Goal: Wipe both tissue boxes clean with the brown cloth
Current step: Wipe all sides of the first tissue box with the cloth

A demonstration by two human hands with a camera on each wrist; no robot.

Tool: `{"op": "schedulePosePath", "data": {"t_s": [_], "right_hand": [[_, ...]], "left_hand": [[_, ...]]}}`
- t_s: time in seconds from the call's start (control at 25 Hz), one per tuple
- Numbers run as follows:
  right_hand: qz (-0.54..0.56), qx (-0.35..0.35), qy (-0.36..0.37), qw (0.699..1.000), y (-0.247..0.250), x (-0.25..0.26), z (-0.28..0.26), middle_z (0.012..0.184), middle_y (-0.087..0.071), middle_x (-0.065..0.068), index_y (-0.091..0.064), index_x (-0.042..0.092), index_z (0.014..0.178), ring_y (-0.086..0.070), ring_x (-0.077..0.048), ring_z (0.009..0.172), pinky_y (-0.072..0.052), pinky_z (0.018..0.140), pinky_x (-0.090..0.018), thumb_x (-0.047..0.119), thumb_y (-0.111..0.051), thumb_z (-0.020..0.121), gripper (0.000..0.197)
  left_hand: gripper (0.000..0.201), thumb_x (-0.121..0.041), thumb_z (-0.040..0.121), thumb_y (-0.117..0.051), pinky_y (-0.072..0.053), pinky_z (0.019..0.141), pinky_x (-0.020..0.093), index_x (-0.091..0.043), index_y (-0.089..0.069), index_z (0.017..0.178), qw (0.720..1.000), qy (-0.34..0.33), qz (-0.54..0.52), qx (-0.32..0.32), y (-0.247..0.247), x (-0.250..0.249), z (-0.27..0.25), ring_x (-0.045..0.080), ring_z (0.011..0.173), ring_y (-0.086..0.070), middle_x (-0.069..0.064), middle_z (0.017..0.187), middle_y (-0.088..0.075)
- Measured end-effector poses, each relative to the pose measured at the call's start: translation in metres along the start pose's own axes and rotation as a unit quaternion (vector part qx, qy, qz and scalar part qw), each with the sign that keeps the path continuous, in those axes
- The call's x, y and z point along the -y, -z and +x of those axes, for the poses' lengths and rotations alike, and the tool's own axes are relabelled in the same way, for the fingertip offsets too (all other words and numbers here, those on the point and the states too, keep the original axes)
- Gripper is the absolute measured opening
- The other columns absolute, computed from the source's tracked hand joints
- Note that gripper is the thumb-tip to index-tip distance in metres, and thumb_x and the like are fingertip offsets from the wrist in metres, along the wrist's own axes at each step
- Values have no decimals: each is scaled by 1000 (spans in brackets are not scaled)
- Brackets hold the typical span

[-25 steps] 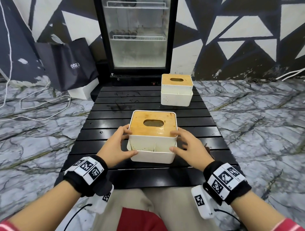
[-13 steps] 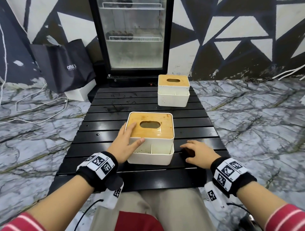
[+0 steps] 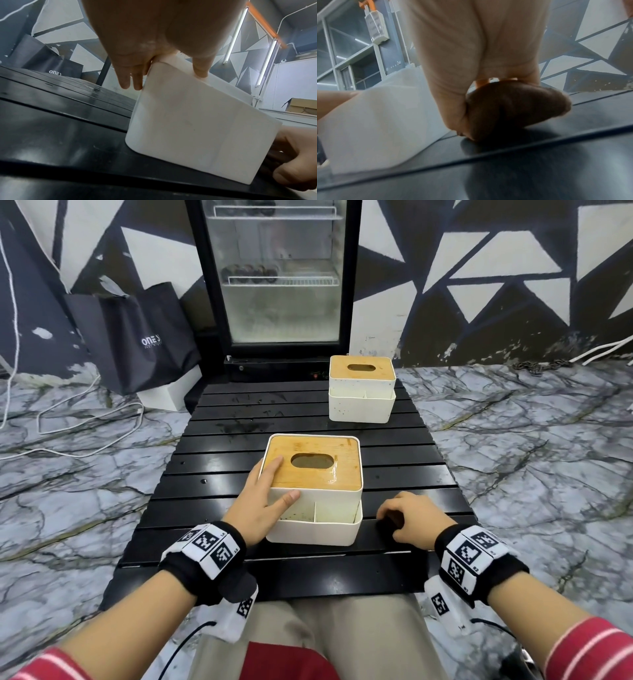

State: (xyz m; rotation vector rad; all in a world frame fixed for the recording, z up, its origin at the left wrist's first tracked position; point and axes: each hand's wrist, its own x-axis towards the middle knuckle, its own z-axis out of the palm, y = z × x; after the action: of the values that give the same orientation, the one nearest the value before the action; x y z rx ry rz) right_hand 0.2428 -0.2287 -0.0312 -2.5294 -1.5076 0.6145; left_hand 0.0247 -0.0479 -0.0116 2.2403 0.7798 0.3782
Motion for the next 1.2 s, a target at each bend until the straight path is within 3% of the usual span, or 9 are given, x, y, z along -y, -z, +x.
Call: {"op": "schedulePosePath", "data": {"t_s": [0.08, 0.2, 0.28, 0.4, 0.48, 0.56, 0.68, 0.84, 1.2], "right_hand": [[64, -34, 3, 997, 17, 7, -5, 99, -53, 1, -64, 30, 100, -54, -22, 101, -36, 81, -18, 11, -64, 71, 35], [183, -181, 26, 966, 53, 28, -2, 100, -57, 1, -64, 30, 97, -54, -15, 94, -35, 73, -10, 6, -65, 69, 38], [204, -234, 80, 947, 66, 48, 3, 105, -55, 2, -65, 28, 102, -50, -10, 97, -31, 78, -9, 4, -65, 70, 40], [172, -199, 130, 956, 61, 69, 12, 124, -49, -1, -62, 27, 112, -43, -14, 114, -27, 96, -18, 7, -64, 76, 41], [151, -194, 123, 961, 52, 70, 19, 131, -45, -1, -58, 26, 119, -38, -17, 122, -22, 99, -19, 13, -63, 81, 40], [143, -212, 124, 959, 45, 69, 22, 131, -47, -1, -56, 23, 122, -36, -17, 124, -19, 101, -17, 19, -59, 86, 36], [148, -239, 155, 947, 32, 69, 17, 128, -51, 2, -57, 22, 121, -36, -15, 125, -21, 108, -25, 20, -57, 88, 33], [152, -231, 182, 943, 27, 67, 12, 123, -52, 9, -60, 25, 118, -34, -5, 119, -18, 102, -17, 19, -58, 88, 31], [165, -249, 147, 943, 38, 64, 49, 122, -56, 2, -62, 21, 115, -41, -16, 120, -21, 103, -21, 14, -58, 87, 30]], "left_hand": [[71, -45, 90, -50, -17, 108, 17, -24, -16, 149, 1000, 8, -13, -2, 1, -1, 0, 10, 139, -22, -2, 154, -17], [73, -45, 90, -50, -25, 111, 26, -23, -14, 150, 998, 22, -39, -37, 8, -3, 10, 12, 139, -26, 0, 153, -24], [73, -44, 91, -50, -24, 107, 25, -18, -14, 150, 996, 46, -44, -68, 11, -7, 20, 15, 138, -28, 3, 153, -27], [72, -43, 93, -49, -25, 104, 24, -14, -14, 149, 992, 80, -48, -79, 9, -18, 29, 18, 139, -29, 4, 153, -27], [71, -40, 92, -52, -28, 99, 22, -15, -16, 149, 992, 84, -50, -77, 4, -24, 32, 20, 135, -35, 5, 150, -33], [73, -38, 91, -55, -29, 98, 23, -16, -16, 148, 992, 83, -44, -84, 1, -25, 35, 21, 132, -37, 6, 147, -36], [74, -37, 91, -56, -29, 102, 26, -16, -15, 149, 992, 79, -35, -91, 3, -23, 39, 22, 133, -35, 7, 148, -34], [76, -40, 90, -57, -30, 104, 27, -18, -15, 149, 993, 86, -43, -73, 6, -18, 45, 20, 134, -35, 5, 150, -32], [76, -38, 90, -57, -28, 103, 23, -17, -14, 149, 993, 87, -48, -62, 6, -18, 44, 18, 134, -34, 4, 149, -32]]}}
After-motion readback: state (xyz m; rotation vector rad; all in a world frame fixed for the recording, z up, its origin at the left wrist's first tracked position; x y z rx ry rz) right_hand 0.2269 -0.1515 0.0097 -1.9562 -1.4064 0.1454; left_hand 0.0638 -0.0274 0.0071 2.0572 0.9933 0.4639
